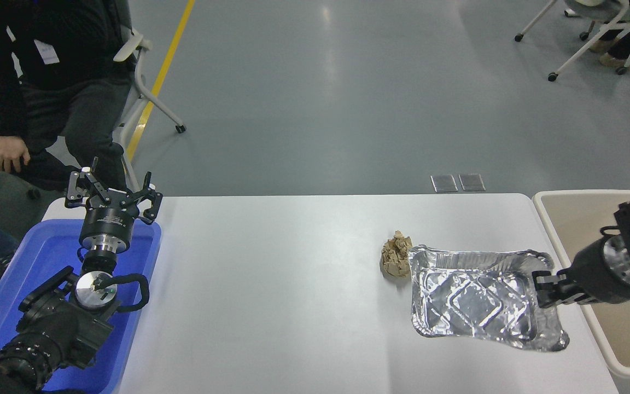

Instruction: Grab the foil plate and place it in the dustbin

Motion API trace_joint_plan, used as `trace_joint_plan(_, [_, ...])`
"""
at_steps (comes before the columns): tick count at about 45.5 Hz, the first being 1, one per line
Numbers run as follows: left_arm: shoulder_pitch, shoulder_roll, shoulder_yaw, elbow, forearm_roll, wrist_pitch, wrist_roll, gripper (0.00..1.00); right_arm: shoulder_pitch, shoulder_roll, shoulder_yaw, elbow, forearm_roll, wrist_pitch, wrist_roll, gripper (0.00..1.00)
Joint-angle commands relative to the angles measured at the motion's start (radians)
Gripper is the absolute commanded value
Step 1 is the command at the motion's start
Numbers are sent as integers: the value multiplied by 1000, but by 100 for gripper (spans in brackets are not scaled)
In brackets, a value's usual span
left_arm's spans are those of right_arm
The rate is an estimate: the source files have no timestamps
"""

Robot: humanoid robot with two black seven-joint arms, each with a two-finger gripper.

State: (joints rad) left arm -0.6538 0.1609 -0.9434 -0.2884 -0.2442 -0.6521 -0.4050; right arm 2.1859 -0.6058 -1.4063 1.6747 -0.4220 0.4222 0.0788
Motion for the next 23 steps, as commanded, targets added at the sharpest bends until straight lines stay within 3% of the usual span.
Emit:
trace_joint_plan(1, [0, 0, 0, 0, 0, 0, 0, 99, 244, -12, -83, 17, -27, 194, 1, 0])
trace_joint_plan(9, [0, 0, 0, 1, -1, -1, 0, 99, 322, -12, -106, 17, -40, 270, 1, 0])
trace_joint_plan(23, [0, 0, 0, 0, 0, 0, 0, 99, 390, -14, -160, -21, -40, 271, -1, 0])
